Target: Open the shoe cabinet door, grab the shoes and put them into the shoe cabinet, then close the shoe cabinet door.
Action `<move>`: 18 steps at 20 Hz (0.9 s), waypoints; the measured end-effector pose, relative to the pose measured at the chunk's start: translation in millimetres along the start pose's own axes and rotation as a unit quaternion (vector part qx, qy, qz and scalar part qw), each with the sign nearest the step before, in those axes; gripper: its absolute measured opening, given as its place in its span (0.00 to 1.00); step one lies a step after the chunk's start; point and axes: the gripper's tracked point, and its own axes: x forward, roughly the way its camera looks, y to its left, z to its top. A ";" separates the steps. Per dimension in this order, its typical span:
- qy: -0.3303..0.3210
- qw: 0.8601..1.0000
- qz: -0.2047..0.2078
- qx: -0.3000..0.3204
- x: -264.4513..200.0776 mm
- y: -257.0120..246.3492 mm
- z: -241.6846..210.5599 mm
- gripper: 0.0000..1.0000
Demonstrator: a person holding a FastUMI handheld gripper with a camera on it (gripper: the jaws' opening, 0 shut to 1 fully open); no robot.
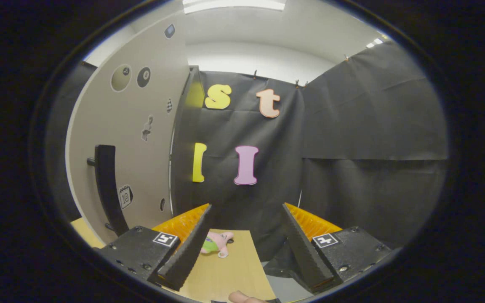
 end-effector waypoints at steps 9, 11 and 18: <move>-0.019 0.995 0.093 0.000 -17.0 74.9 18.1 1.00; -0.008 0.997 0.081 -0.007 -23.4 75.4 14.6 0.97; 0.001 0.996 0.086 -0.016 -32.3 98.6 7.3 0.92</move>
